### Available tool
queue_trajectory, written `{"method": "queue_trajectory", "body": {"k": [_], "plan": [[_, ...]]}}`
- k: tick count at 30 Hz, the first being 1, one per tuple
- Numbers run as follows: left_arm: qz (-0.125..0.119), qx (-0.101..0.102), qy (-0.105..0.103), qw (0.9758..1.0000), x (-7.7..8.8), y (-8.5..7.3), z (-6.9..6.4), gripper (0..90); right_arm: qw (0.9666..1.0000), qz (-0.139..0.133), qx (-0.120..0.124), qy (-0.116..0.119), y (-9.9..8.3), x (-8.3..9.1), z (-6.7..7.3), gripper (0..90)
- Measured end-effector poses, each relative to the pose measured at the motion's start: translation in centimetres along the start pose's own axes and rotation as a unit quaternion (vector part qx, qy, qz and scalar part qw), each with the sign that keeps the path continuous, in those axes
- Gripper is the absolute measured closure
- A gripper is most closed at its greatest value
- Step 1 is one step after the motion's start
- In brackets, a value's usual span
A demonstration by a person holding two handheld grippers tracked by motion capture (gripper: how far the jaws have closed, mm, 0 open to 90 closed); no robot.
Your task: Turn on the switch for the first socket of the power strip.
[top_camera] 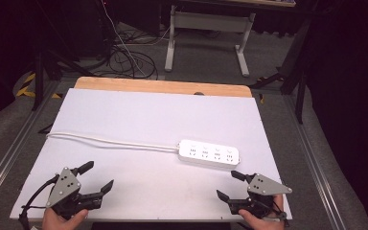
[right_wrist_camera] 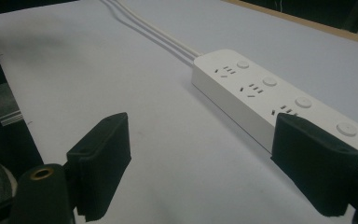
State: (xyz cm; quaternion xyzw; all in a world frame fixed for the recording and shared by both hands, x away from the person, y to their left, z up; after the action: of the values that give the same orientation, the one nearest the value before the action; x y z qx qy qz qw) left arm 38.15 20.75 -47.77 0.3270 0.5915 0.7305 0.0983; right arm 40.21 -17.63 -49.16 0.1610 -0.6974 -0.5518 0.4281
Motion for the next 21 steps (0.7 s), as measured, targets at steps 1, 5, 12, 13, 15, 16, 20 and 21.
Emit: {"method": "queue_trajectory", "body": {"k": [1, 5, 12, 13, 15, 16, 20, 21], "plan": [[-0.001, -0.006, 0.001, 1.0, 0.04, 0.05, -0.02, 17.6, 1.0, 0.0, 0.0, 0.001, 0.03, 0.02, 0.03, 20.2], [-0.001, -0.014, 0.006, 0.9999, 0.05, 0.08, -0.1, 17.5, 1.0, 0.001, 0.003, 0.001, 0.07, 0.02, 0.03, 20.2], [0.001, -0.043, 0.015, 0.999, 0.1, 0.22, -0.61, 17.4, 1.0, 0.003, 0.007, 0.005, 0.11, -0.05, 0.14, 20.9], [0.001, -0.043, 0.015, 0.999, 0.1, 0.22, -0.61, 17.4, 1.0, 0.003, 0.007, 0.005, 0.11, -0.05, 0.14, 20.9], [0.002, -0.038, 0.01, 0.9992, 0.11, 0.21, -0.69, 17.4, 0.9999, 0.005, 0.008, 0.007, 0.08, -0.09, 0.2, 21.3], [0.0, -0.025, 0.006, 0.9997, 0.16, 0.19, -0.61, 17.2, 0.9999, 0.006, 0.009, 0.007, 0.08, -0.13, 0.23, 21.6], [0.001, -0.02, 0.008, 0.9998, 0.28, 0.15, -0.3, 17.3, 0.9999, 0.006, 0.011, 0.007, 0.25, -0.06, 0.22, 21.8], [0.0, -0.017, 0.007, 0.9998, 0.3, 0.16, -0.28, 17.3, 0.9999, 0.004, 0.009, 0.007, 0.31, -0.08, 0.23, 22.1]]}}
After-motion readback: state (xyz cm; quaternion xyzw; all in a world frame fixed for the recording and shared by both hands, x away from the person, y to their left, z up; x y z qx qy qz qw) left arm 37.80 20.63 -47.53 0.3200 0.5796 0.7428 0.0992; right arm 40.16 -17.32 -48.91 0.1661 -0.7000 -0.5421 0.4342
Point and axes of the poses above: each handheld gripper's, and its own axes: x roughly backward along the jaws, y roughly out of its top, z roughly to its left, the point moved 9 cm from there along -x, roughly forward along the jaws, and after that the axes turned 1 degree about -z, right-handed, at the moved point
